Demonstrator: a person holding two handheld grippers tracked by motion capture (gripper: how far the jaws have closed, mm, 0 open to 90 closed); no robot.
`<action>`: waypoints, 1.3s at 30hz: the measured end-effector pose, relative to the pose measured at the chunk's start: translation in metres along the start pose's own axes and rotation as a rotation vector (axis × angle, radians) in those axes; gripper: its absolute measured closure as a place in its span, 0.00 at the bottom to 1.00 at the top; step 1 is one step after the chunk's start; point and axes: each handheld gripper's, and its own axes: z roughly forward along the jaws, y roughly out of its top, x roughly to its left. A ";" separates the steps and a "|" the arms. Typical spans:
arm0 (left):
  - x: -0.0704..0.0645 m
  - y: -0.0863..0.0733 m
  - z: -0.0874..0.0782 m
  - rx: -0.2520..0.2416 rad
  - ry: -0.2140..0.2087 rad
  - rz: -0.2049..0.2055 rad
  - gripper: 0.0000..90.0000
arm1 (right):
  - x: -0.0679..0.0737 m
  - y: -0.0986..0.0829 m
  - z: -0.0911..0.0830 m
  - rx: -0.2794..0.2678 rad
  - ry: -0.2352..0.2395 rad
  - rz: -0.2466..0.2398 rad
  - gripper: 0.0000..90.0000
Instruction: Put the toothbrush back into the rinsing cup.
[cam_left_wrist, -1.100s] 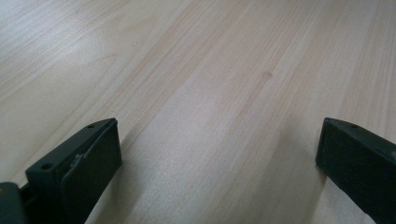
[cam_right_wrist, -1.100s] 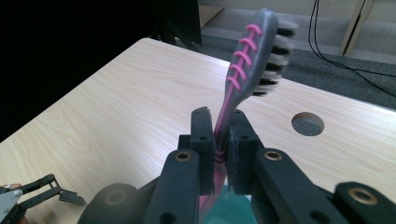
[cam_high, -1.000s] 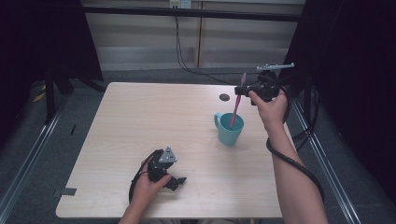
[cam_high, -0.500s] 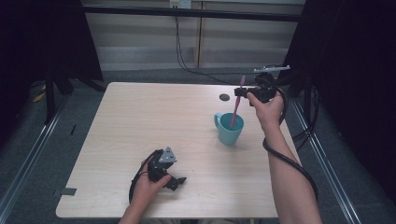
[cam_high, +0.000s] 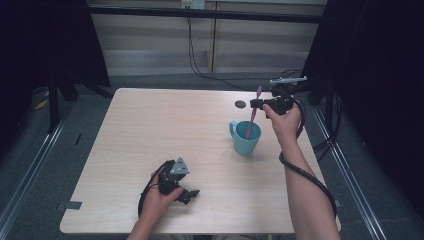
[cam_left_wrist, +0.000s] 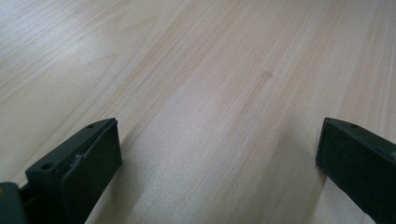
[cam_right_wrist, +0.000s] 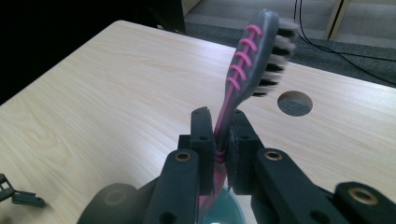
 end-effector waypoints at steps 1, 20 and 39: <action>0.000 0.000 0.000 -0.001 0.000 0.000 0.00 | 0.001 -0.001 0.001 0.000 -0.003 -0.005 0.92; 0.000 0.000 0.000 0.007 0.000 0.005 0.00 | 0.007 -0.025 0.011 0.022 0.004 -0.006 0.92; 0.000 0.000 0.000 0.004 0.000 0.007 0.00 | 0.013 -0.041 0.021 0.052 0.019 -0.030 0.92</action>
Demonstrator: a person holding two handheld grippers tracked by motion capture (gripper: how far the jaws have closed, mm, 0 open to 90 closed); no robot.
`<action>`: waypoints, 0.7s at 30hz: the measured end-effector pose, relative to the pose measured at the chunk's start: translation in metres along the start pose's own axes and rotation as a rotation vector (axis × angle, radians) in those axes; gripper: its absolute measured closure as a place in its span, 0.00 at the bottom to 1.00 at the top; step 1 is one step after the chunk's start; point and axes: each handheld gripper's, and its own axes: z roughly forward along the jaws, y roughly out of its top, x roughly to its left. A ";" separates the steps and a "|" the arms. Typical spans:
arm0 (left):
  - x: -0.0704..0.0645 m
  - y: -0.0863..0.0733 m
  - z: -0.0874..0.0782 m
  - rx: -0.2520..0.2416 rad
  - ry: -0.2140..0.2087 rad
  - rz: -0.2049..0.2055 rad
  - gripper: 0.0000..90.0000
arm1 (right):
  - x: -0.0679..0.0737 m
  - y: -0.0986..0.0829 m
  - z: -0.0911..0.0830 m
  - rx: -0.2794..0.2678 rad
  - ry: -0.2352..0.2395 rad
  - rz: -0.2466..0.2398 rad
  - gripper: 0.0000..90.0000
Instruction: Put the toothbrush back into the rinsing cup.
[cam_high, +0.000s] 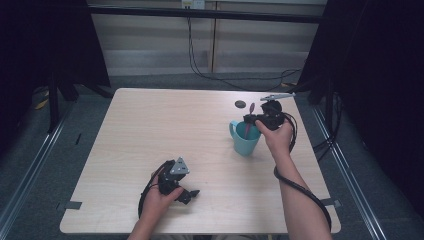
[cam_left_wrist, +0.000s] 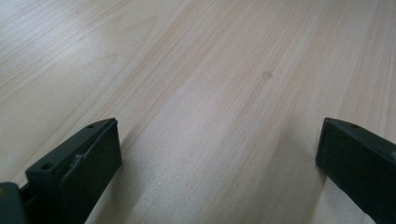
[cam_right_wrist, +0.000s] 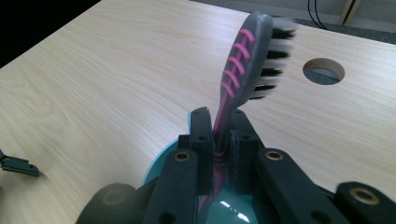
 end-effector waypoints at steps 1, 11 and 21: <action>0.000 0.000 0.000 0.002 0.000 -0.001 0.00 | 0.000 -0.001 0.000 -0.004 0.000 -0.004 0.92; 0.000 0.000 0.000 0.002 0.002 -0.001 0.00 | 0.001 -0.005 0.003 0.001 0.006 -0.005 0.91; 0.000 0.000 0.000 0.001 0.001 -0.002 0.00 | 0.003 -0.006 0.007 0.005 0.011 -0.003 0.90</action>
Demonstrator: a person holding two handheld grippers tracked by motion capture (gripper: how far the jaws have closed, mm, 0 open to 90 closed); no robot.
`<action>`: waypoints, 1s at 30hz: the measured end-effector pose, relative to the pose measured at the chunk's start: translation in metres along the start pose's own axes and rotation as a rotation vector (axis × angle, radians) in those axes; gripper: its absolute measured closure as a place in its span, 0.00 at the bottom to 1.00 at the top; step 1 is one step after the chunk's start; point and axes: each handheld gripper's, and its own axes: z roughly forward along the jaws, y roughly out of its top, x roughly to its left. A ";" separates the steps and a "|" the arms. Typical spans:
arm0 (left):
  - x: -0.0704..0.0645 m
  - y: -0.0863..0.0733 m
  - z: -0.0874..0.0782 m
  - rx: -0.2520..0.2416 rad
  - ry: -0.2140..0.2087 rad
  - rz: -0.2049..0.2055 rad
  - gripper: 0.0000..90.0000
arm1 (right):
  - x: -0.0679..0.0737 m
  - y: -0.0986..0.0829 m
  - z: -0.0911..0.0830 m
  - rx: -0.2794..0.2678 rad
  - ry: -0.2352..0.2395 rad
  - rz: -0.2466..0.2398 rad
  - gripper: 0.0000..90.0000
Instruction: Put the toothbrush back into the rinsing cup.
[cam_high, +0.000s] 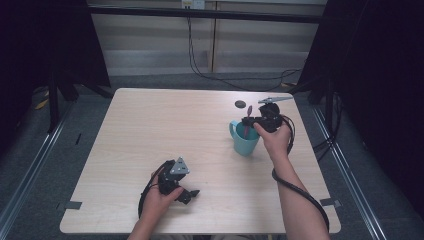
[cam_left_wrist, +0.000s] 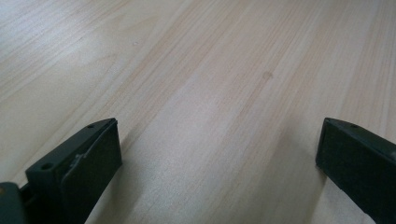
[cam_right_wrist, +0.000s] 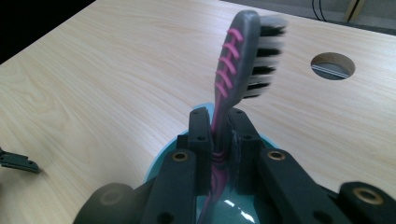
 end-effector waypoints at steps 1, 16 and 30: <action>0.000 0.000 0.000 0.001 0.000 0.001 0.00 | 0.001 0.000 0.000 0.006 0.000 -0.002 0.89; 0.000 0.000 0.000 0.001 0.000 0.000 0.00 | 0.001 0.000 -0.004 0.012 -0.028 0.007 0.65; 0.000 0.000 0.000 0.002 0.002 -0.003 0.00 | 0.004 -0.001 -0.017 0.015 -0.023 -0.003 0.46</action>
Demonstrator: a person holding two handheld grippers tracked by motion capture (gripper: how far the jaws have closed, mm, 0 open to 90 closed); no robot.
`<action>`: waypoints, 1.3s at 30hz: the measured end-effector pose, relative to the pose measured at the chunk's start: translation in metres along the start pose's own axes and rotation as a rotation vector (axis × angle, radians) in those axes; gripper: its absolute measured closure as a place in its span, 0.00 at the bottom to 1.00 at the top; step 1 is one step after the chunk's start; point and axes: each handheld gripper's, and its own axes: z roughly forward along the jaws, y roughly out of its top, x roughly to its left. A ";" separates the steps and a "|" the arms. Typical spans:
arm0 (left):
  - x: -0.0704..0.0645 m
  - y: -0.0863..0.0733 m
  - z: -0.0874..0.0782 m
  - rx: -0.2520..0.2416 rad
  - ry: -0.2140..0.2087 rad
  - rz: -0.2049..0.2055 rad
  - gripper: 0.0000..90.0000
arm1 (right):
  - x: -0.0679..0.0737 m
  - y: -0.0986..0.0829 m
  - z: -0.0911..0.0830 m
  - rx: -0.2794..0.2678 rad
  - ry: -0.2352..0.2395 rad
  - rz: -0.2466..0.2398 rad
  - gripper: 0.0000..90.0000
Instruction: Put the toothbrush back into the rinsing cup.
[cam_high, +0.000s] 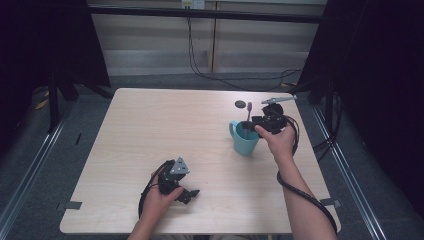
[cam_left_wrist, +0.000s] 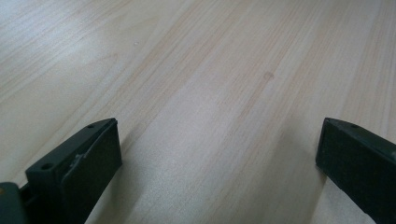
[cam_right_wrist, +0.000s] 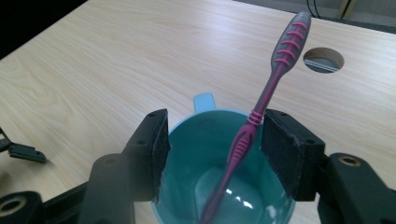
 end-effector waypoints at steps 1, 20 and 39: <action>0.000 0.000 0.000 0.001 0.002 -0.002 0.00 | 0.001 0.000 -0.001 0.005 0.001 -0.004 0.45; 0.000 0.000 0.000 0.002 0.002 -0.006 0.00 | 0.015 -0.007 -0.024 0.032 0.018 -0.044 0.29; 0.000 0.000 0.000 0.002 0.003 -0.008 0.00 | 0.025 -0.022 -0.040 0.026 0.003 -0.087 0.20</action>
